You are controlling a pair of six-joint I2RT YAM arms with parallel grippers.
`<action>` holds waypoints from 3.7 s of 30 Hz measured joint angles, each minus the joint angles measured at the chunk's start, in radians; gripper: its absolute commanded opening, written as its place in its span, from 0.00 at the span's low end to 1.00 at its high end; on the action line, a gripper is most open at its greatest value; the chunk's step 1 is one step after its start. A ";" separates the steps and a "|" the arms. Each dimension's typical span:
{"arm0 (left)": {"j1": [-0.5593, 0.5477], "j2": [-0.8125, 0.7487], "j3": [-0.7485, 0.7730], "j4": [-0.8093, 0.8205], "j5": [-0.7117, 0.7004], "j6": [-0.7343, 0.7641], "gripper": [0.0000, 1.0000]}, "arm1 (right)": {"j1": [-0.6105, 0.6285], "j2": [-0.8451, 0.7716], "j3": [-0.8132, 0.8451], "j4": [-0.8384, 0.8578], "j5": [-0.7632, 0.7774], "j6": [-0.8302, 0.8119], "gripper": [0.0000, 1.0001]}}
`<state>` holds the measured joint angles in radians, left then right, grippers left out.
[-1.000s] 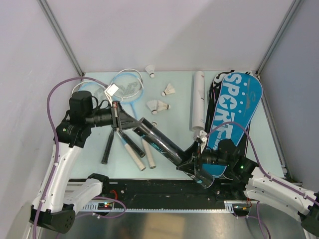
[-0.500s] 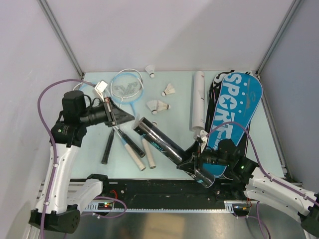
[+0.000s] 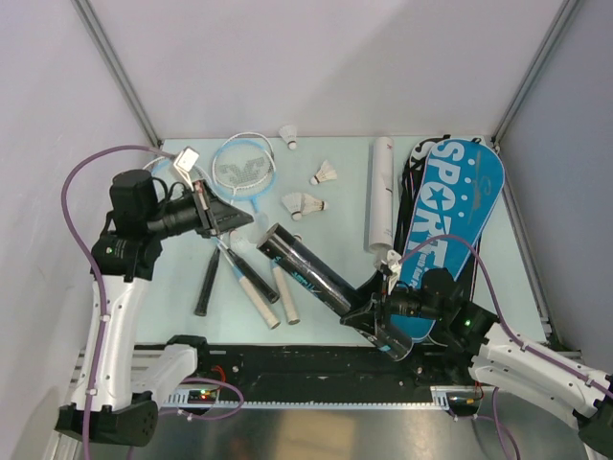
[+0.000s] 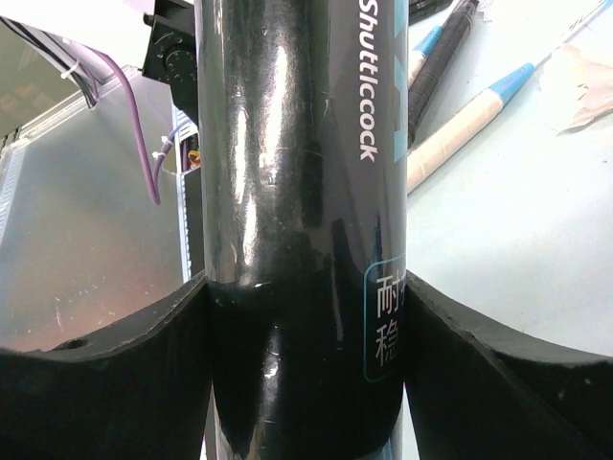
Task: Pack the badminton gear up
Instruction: Open the lid of the shuttle tube, then pick up the shuttlecock at the center of the board.
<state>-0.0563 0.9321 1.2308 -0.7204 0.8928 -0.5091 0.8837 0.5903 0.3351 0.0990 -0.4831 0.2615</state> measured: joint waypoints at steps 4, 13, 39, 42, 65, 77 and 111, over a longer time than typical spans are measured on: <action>0.002 -0.016 0.001 0.000 -0.028 0.013 0.00 | 0.000 -0.001 0.000 0.003 0.001 0.000 0.37; 0.016 -0.012 0.051 -0.003 -0.212 0.004 0.00 | -0.014 -0.041 0.000 -0.001 0.058 0.016 0.37; -0.094 0.180 -0.118 -0.040 -0.874 0.109 0.64 | -0.087 -0.214 0.004 -0.215 0.396 0.117 0.36; -0.188 0.278 -0.114 -0.051 -0.999 0.151 0.64 | -0.087 -0.216 0.004 -0.215 0.396 0.122 0.36; -0.306 0.799 0.308 0.057 -0.895 0.311 0.64 | -0.088 -0.244 0.004 -0.275 0.397 0.111 0.36; -0.346 0.711 -0.028 0.270 -0.871 0.058 0.67 | -0.089 -0.247 0.049 -0.333 0.397 0.109 0.36; -0.639 0.444 -0.642 0.839 -1.290 -0.993 0.60 | -0.089 -0.295 0.050 -0.381 0.423 0.127 0.36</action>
<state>-0.6956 1.3758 0.5892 0.1188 -0.3969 -1.5021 0.7944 0.2951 0.3847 -0.2825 -0.0601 0.3885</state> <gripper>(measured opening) 0.630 0.703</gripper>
